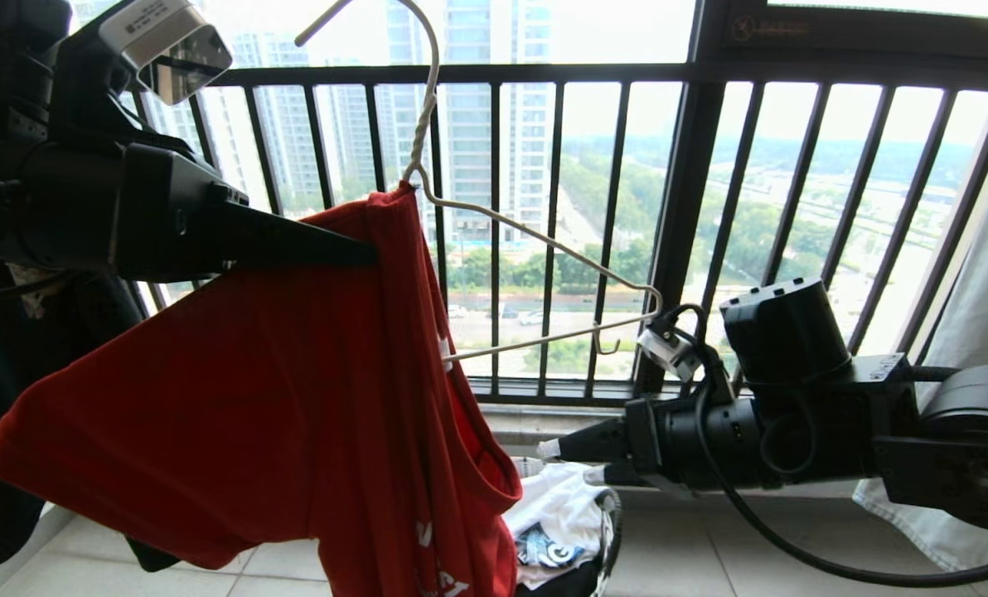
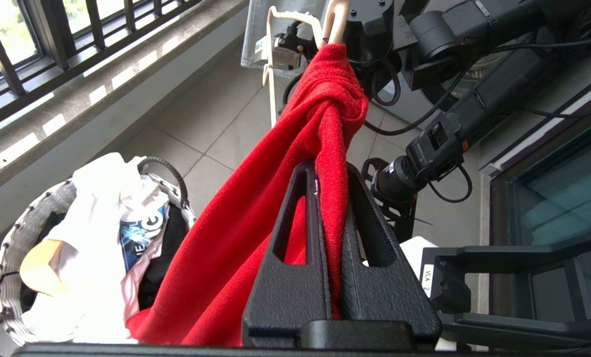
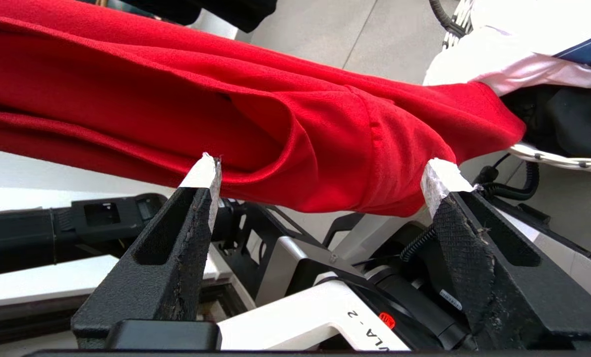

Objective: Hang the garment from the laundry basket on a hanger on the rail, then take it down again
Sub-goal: Hang the clothes on the clothes rack

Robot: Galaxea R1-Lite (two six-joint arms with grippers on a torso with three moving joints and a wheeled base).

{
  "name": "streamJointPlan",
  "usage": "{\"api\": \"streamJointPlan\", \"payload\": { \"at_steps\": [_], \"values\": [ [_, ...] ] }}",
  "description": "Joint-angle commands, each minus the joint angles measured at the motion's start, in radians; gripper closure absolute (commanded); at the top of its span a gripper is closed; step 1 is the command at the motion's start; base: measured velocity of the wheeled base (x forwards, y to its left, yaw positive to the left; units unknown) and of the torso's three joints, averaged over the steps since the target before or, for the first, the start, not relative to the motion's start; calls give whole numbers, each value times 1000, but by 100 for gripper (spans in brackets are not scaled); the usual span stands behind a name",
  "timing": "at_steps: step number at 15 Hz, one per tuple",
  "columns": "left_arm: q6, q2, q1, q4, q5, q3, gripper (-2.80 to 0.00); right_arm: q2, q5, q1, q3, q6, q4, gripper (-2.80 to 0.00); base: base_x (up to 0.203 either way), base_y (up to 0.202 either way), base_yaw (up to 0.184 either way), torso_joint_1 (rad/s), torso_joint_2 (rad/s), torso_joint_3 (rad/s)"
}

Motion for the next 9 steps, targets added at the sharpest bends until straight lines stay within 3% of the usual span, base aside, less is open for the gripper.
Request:
{"api": "streamJointPlan", "payload": {
  "at_steps": [1, 4, 9],
  "values": [
    [0, -5, 0, 2, -6, 0, 0, 27, 2, 31, 2, 4, -14, -280, 0, 0, 0, 0, 0, 0],
    [0, -7, 7, 2, -6, -1, 0, 41, 0, 40, 5, 47, -77, -280, 0, 0, 0, 0, 0, 0],
    [-1, -16, 14, 1, -6, -1, 0, 55, 0, 40, -3, 51, -90, -280, 0, 0, 0, 0, 0, 0]
  ]
}}
